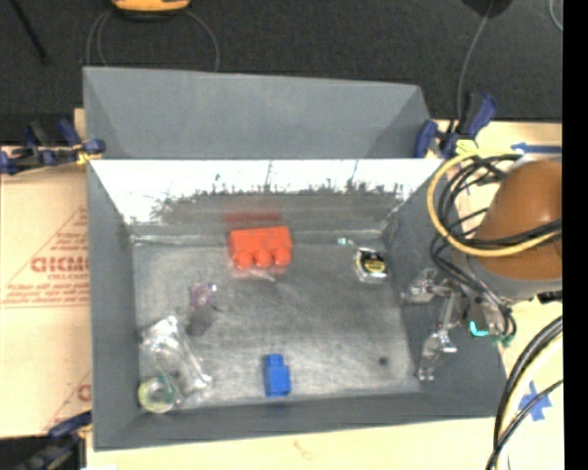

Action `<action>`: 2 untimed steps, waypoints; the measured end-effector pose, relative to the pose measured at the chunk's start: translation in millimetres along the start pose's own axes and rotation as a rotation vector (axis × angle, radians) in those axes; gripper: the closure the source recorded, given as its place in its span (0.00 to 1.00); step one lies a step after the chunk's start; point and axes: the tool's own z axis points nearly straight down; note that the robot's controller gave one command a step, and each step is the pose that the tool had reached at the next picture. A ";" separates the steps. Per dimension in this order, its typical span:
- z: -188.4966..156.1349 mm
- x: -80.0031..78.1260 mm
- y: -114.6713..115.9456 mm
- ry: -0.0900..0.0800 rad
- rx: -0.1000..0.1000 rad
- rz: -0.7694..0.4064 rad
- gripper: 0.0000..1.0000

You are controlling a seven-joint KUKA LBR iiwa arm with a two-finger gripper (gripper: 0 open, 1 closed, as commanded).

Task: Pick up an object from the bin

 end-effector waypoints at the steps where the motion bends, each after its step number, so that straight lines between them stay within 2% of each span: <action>1: 33.7 -102.7 38.5 -0.012 -0.003 0.130 0.00; 2: 72.5 -144.5 7.7 -0.013 0.002 0.068 0.00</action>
Offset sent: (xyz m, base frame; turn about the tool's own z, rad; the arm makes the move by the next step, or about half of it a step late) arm 0.0994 0.0361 -0.0338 0.1346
